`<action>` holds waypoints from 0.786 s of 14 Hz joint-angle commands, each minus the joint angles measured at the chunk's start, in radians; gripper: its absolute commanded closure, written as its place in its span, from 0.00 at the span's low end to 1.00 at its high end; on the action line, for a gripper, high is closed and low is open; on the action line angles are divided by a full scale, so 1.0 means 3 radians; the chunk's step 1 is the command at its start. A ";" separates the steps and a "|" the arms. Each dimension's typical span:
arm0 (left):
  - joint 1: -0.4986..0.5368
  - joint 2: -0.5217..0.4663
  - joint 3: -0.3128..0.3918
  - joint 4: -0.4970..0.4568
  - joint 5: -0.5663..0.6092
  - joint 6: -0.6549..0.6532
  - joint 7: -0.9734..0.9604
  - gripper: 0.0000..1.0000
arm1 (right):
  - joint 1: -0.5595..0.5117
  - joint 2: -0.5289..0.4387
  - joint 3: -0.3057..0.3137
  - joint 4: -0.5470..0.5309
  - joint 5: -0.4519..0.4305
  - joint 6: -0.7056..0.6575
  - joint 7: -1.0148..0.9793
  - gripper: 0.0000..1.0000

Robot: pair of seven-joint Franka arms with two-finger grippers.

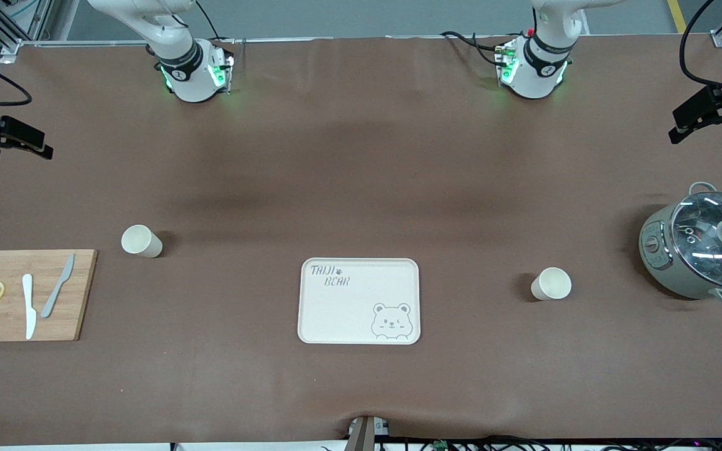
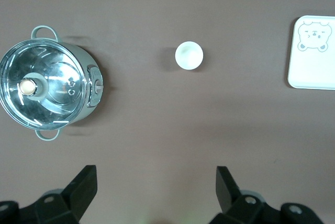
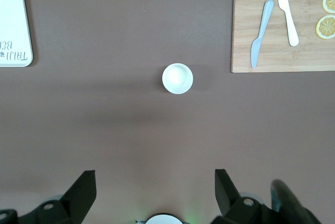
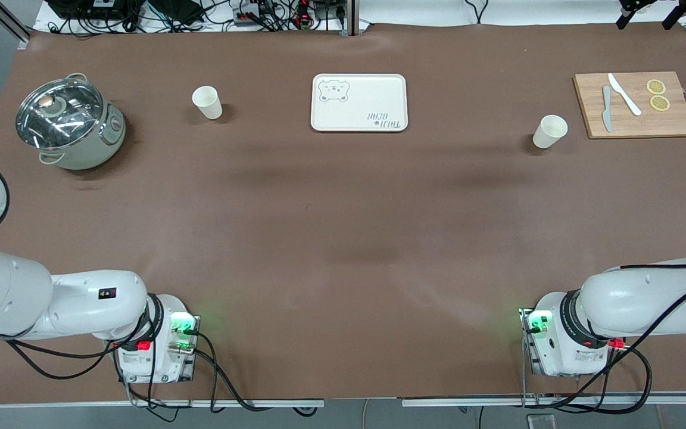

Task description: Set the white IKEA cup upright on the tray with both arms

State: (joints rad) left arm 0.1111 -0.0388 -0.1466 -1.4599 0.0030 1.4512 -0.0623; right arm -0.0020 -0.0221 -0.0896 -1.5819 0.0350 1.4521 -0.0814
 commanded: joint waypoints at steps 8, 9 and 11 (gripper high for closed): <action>0.0018 0.0002 -0.0013 0.0024 0.0067 -0.0021 0.0013 0.00 | 0.0017 0.0048 0.0012 0.0022 -0.0055 0.0022 0.0046 0.00; 0.0018 0.0007 -0.0013 0.0024 0.0072 -0.0021 0.0019 0.00 | 0.0017 0.0048 0.0007 0.0022 -0.0060 0.0022 0.0046 0.00; 0.0023 0.0017 -0.0013 0.0024 0.0072 -0.0016 0.0024 0.00 | -0.0024 0.0099 0.0007 0.0037 -0.0060 0.0022 0.0046 0.00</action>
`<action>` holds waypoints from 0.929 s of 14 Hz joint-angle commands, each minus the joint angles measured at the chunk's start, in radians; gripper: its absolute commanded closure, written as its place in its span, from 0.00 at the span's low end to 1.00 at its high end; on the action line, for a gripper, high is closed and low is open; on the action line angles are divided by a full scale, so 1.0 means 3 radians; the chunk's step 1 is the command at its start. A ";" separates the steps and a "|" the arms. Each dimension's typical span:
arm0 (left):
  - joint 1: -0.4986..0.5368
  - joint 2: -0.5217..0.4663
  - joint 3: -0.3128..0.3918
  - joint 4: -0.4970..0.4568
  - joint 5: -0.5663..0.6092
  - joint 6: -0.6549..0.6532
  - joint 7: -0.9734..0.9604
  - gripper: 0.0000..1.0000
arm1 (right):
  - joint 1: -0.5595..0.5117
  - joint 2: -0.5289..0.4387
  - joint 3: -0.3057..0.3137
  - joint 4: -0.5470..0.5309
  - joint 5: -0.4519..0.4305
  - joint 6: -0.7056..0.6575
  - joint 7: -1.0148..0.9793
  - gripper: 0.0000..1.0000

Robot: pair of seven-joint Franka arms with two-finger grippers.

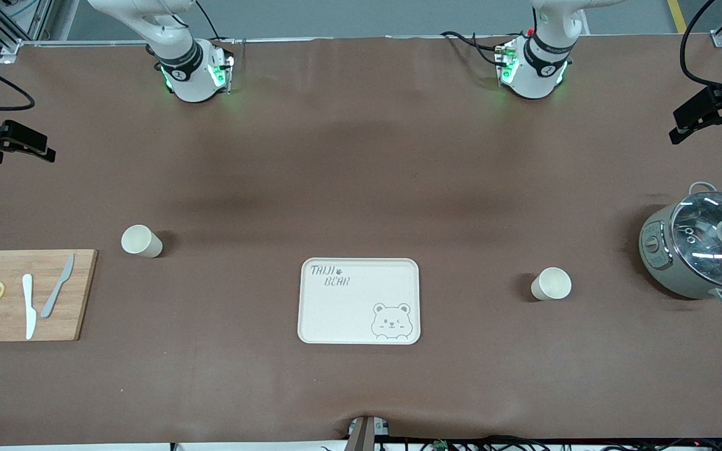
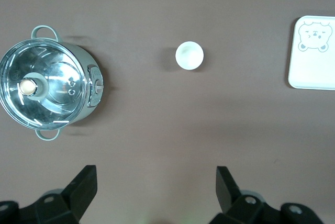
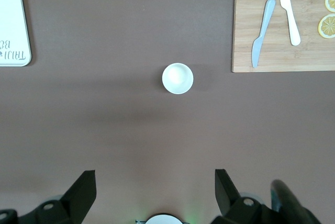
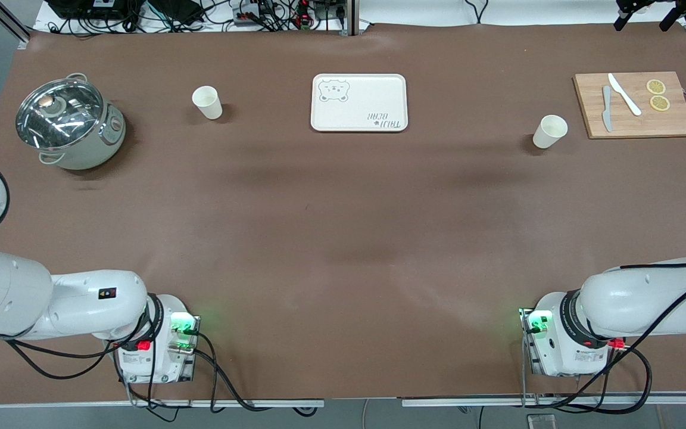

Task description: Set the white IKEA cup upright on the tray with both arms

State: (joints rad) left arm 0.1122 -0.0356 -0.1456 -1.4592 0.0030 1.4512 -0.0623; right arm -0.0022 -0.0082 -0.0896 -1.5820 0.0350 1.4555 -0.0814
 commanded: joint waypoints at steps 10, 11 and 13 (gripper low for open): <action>-0.0006 0.0415 -0.0011 -0.0019 0.0072 0.0188 -0.0037 0.00 | 0.0007 0.0431 0.0007 0.0257 -0.0076 -0.0004 0.0016 0.00; -0.0016 0.0441 -0.0031 -0.0019 0.0072 0.0245 -0.0038 0.00 | 0.0012 0.0447 0.0012 0.0257 -0.0101 -0.0004 0.0016 0.00; -0.0016 0.0502 -0.0036 -0.0019 0.0062 0.0362 -0.0043 0.00 | -0.0023 0.0548 0.0007 0.0257 -0.0157 0.0006 0.0016 0.00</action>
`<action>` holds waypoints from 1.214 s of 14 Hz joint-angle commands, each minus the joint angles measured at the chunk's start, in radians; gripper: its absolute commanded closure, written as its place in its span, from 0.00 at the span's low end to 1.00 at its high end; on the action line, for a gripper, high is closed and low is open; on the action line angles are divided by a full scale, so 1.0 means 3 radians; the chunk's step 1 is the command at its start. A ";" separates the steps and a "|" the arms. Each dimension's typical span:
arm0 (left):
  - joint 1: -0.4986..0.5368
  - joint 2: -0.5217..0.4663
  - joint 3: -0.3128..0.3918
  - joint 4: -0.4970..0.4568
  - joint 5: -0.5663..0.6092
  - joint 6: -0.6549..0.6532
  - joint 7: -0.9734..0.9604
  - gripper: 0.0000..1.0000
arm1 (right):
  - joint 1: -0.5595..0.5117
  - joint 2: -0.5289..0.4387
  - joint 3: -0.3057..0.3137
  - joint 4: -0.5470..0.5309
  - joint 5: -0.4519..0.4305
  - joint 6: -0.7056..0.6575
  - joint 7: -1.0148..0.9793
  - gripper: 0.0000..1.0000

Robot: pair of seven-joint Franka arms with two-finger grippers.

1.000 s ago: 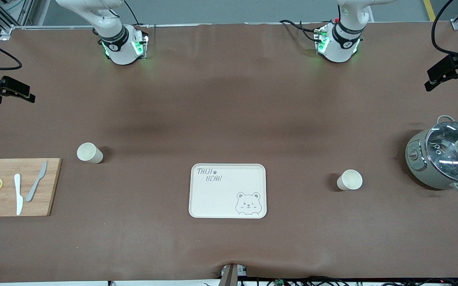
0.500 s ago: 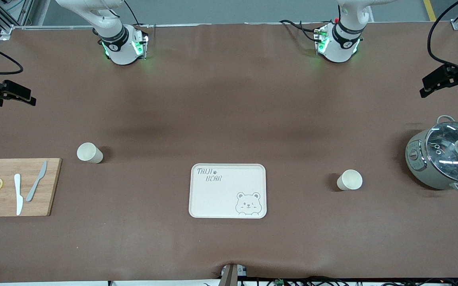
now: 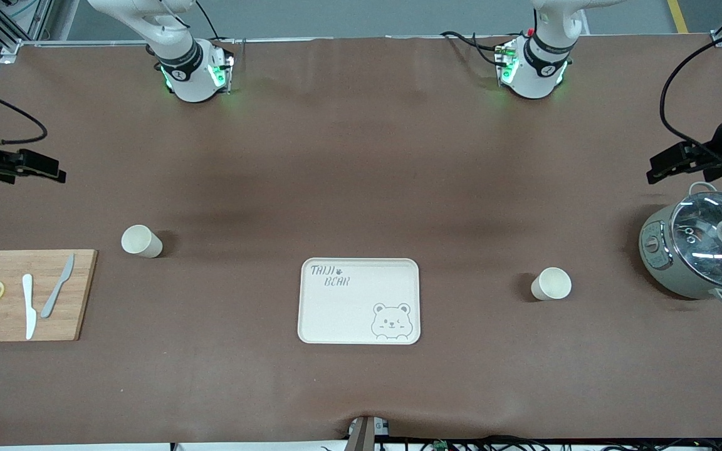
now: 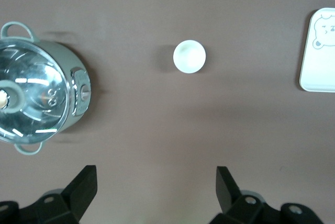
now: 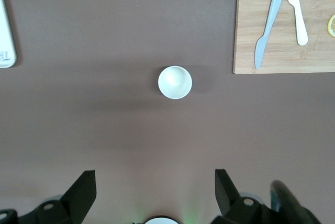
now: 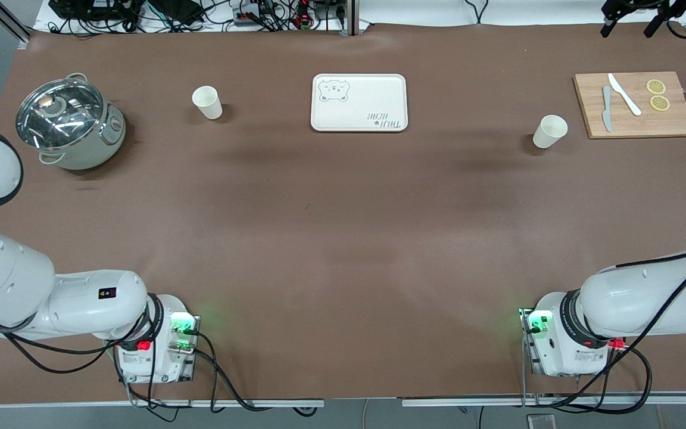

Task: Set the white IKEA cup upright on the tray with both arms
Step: 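Move the right gripper to one cup while the left gripper reaches the other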

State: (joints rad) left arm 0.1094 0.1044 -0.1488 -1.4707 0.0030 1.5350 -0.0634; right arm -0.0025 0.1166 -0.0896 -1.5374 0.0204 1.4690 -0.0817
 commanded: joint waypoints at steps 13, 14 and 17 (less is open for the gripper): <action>-0.0007 0.0628 -0.0020 0.0009 0.0097 0.0799 -0.0039 0.00 | -0.0155 0.0200 -0.0003 -0.0867 -0.0078 0.0941 0.0047 0.00; -0.0007 0.0669 -0.0020 0.0009 0.0097 0.0850 -0.0039 0.00 | -0.0155 0.0194 -0.0003 -0.0964 -0.0083 0.1059 0.0047 0.00; -0.0002 0.0802 -0.0020 -0.0083 0.0097 0.1054 -0.0039 0.00 | -0.0232 0.0194 -0.0003 -0.1276 -0.0083 0.1468 0.0047 0.00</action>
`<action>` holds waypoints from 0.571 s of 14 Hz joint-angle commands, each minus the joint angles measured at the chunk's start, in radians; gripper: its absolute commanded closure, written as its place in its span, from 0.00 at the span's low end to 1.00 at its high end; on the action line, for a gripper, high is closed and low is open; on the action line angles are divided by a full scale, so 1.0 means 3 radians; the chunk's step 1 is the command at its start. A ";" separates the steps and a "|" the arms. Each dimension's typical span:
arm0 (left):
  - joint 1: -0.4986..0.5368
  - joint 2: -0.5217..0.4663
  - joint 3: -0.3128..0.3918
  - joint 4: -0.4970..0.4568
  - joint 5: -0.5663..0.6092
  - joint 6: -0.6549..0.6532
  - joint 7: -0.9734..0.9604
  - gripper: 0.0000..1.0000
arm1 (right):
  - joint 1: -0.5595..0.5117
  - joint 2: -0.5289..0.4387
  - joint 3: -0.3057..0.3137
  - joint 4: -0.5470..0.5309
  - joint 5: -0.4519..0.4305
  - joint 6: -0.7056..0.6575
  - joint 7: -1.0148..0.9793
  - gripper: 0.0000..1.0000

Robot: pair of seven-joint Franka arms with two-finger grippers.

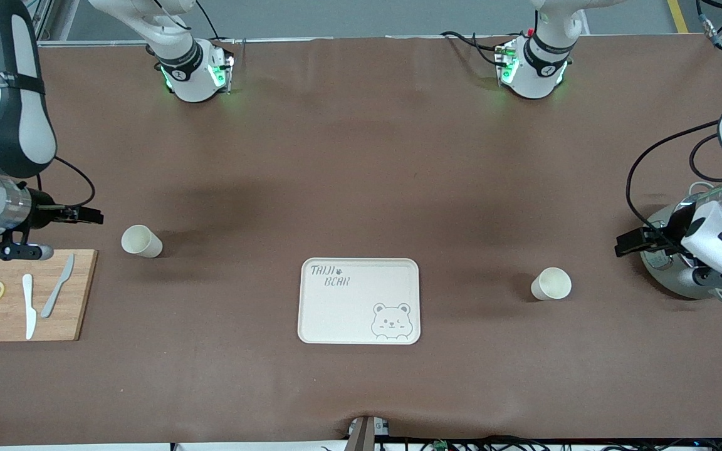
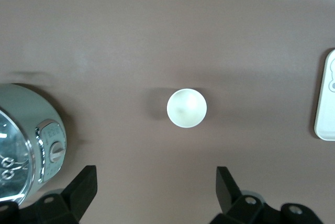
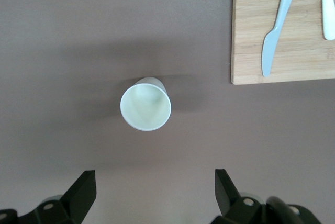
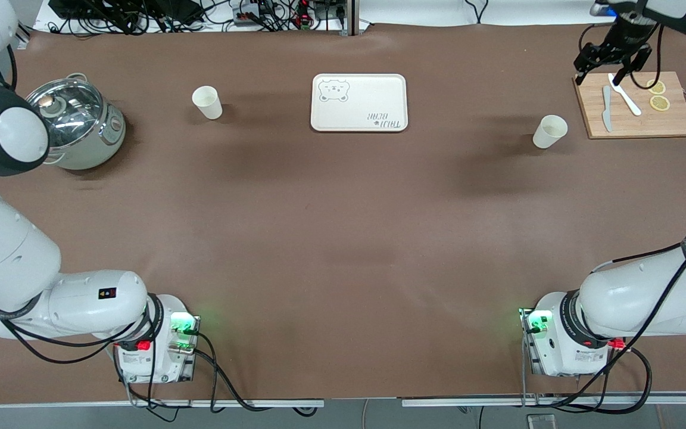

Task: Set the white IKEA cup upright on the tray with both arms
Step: 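Move the right gripper to one cup while the left gripper reaches the other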

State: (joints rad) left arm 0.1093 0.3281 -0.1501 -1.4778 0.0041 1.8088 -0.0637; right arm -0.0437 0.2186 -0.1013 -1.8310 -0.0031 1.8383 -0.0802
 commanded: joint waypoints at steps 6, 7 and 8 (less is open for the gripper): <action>-0.0012 0.0184 -0.0021 -0.0285 0.0078 0.0378 -0.0043 0.00 | -0.0166 -0.0100 0.0041 -0.0896 0.0000 0.1194 0.0042 0.00; -0.0012 0.0235 -0.0021 -0.0300 0.0078 0.0444 -0.0038 0.00 | -0.0171 -0.0095 0.0041 -0.0973 0.0000 0.1326 0.0042 0.00; -0.0012 0.0266 -0.0021 -0.0325 0.0078 0.0505 -0.0038 0.00 | -0.0171 -0.0095 0.0041 -0.1070 0.0000 0.1494 0.0042 0.00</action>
State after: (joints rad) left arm 0.1062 0.3947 -0.1513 -1.5605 0.0046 1.9221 -0.0637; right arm -0.0724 0.2162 -0.1032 -2.0880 -0.0031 2.2152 -0.0791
